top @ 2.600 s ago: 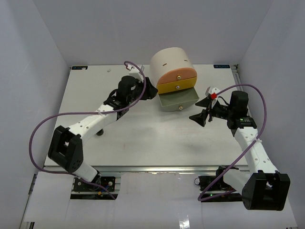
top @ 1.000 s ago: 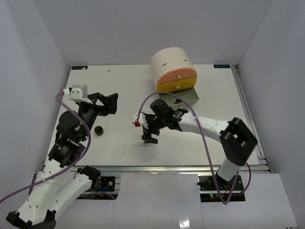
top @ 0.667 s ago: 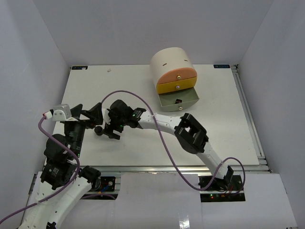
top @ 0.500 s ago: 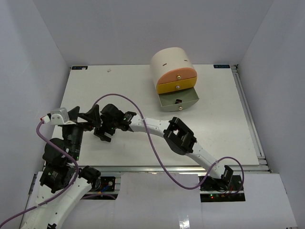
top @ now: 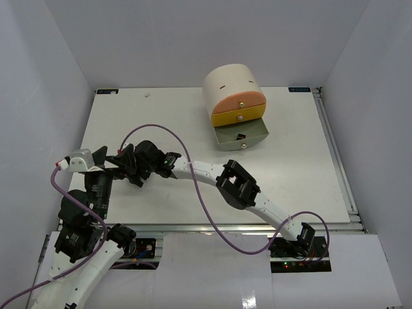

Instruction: Organize the makeup

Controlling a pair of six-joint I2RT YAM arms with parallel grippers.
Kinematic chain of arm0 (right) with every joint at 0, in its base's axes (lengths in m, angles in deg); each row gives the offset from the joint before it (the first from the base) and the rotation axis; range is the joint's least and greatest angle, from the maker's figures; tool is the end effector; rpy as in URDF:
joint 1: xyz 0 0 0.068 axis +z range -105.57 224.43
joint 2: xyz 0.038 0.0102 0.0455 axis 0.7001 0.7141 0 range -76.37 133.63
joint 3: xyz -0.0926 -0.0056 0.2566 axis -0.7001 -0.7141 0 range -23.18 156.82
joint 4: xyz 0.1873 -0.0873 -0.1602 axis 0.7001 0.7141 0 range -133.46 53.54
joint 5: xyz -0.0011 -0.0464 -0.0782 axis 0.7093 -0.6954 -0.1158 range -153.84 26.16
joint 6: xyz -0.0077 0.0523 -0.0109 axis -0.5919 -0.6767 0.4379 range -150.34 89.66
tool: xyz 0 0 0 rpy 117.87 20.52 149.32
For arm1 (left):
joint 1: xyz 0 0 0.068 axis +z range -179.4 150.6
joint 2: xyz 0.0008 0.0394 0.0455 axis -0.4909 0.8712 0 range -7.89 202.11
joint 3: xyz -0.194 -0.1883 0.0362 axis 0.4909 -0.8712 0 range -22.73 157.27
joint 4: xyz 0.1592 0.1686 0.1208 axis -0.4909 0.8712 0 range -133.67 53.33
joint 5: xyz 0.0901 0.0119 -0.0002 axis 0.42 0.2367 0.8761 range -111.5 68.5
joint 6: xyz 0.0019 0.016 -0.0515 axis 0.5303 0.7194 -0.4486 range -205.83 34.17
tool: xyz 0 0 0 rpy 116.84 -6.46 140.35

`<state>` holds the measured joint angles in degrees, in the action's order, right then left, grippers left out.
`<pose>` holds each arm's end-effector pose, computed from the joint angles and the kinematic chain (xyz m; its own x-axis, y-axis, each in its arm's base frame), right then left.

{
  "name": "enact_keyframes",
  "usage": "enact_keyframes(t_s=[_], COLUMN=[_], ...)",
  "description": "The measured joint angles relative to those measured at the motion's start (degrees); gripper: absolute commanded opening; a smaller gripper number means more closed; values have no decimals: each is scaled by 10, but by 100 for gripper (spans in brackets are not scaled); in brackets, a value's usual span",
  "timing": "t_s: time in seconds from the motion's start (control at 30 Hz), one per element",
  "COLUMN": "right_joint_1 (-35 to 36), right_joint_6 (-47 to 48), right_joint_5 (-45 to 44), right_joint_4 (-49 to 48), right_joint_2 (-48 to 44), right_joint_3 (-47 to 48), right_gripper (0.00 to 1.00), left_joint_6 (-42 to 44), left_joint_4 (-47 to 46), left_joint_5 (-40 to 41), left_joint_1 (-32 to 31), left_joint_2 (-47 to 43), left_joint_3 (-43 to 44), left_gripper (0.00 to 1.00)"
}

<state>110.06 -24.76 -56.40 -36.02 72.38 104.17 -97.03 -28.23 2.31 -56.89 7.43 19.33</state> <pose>0.2399 0.5407 0.1642 -0.1056 -0.4670 -0.8779 -0.9649 0.2616 -0.0231 0.0614 -0.0158 0.3679 0.1567 -0.2819 -0.9466 0.1037 0.9578 -0.2681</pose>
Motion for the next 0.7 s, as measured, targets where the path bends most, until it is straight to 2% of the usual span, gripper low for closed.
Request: enact_keyframes(t_s=[0.1,0.23,0.43,0.57,0.7], right_joint_1=[4,6,8,0,-28], right_joint_6=[-4,-3,31,84,144], right_joint_5=[1,2,17,73,155], right_joint_4=[-6,-10,-18,14,57], right_joint_2=[8,10,6,-49,-179], right_joint_3=[0,0,-9,-75,-204], right_gripper=[65,33,10,8,8], left_joint_6=[-2,-8,-26,-38,-48], left_joint_4=[2,8,22,38,45], left_joint_5=[1,2,2,-1,-15], left_joint_1=[0,0,0,0,0], left_joint_2=[-6,-10,-14,-9,1], left_joint_3=[-1,-1,-1,0,0], left_gripper=[98,98,98,98,98])
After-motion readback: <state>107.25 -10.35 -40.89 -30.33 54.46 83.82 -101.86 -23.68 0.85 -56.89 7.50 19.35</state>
